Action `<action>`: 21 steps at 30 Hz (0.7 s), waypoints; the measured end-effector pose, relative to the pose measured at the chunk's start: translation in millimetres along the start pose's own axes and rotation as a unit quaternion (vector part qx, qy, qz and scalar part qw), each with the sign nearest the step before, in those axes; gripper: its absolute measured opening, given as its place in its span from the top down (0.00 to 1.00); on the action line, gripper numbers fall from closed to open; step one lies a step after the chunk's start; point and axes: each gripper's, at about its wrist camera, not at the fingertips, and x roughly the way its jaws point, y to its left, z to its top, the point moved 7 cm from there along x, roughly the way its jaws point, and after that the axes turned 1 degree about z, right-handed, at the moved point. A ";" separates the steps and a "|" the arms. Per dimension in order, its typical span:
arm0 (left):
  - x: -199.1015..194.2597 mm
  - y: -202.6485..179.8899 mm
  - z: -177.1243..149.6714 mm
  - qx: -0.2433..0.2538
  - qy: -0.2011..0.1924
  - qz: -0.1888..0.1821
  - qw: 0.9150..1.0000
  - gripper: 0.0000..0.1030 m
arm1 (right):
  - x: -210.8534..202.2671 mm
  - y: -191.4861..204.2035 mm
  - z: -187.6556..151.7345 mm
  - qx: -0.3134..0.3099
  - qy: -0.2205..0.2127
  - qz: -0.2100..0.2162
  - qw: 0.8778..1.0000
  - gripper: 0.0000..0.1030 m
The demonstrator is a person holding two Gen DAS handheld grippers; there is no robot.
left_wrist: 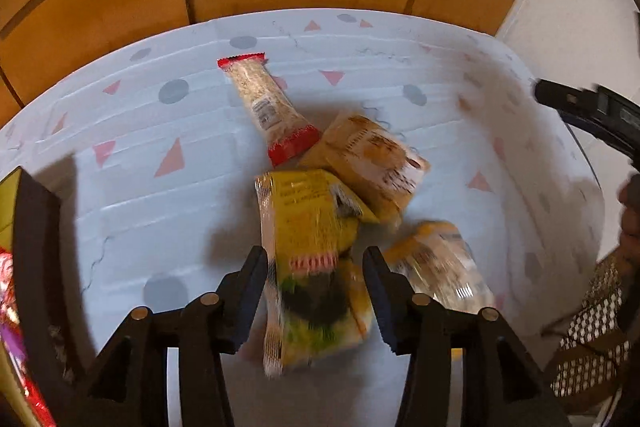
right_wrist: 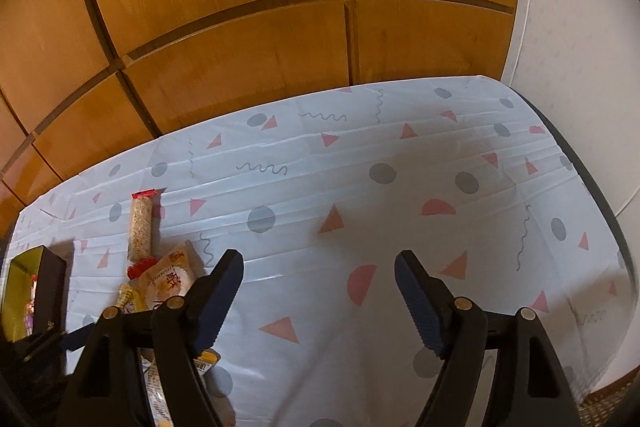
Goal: Organize snacks
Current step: 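Move the left gripper to the pile and grasp the yellow chip bag, then lift the yellow chip bag with the left gripper while the right gripper grasps the rice cracker bar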
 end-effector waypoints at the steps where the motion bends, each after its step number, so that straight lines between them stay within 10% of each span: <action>1: 5.9 1.0 0.6 -0.002 0.005 0.002 1.000 0.51 | 0.2 0.7 0.4 -0.002 -0.001 0.001 1.000 0.24; 5: 6.6 6.5 -6.8 -0.020 -0.008 -0.020 1.000 0.65 | 1.8 2.1 1.5 -0.015 -0.004 -0.005 1.000 0.24; 21: -61.2 22.3 -125.9 0.029 -0.112 0.042 0.992 0.67 | 25.0 36.8 -23.6 -0.127 0.045 -0.034 0.990 0.25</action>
